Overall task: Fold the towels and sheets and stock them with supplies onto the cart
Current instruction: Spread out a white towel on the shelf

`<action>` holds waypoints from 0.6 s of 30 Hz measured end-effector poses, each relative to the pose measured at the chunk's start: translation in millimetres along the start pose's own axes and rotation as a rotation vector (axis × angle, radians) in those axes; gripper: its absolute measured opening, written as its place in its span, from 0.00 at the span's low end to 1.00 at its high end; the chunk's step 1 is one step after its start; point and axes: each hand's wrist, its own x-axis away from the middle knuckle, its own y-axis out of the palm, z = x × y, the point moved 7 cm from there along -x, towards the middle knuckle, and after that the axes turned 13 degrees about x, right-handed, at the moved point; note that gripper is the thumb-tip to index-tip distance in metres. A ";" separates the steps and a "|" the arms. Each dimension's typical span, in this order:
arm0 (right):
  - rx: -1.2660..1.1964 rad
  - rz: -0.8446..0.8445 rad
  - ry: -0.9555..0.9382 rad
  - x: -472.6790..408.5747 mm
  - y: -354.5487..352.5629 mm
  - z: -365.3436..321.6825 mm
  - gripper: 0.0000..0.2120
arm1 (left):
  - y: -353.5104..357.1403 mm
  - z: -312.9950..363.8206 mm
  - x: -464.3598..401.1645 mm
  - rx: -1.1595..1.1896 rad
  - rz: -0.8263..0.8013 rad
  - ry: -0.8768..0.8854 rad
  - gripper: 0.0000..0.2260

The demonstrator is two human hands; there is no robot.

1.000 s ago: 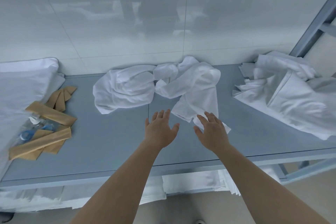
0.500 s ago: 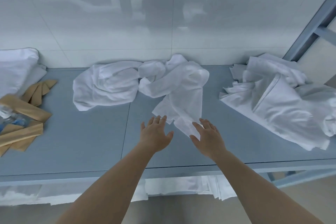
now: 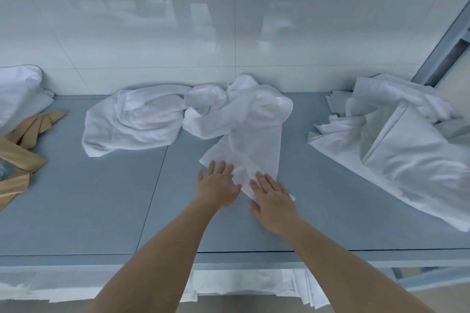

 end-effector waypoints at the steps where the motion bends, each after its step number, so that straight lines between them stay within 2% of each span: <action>1: -0.001 0.013 0.013 1.5 1.5 -0.4 0.28 | 2.5 -1.0 1.0 0.005 0.008 0.001 0.31; 8: -0.024 0.012 0.084 28.9 1.6 -2.2 0.28 | 11.3 -5.3 35.5 0.018 0.030 0.007 0.30; 18: -0.095 -0.011 0.147 96.6 -8.6 -24.9 0.23 | 12.8 -18.2 101.6 -0.057 -0.078 0.045 0.26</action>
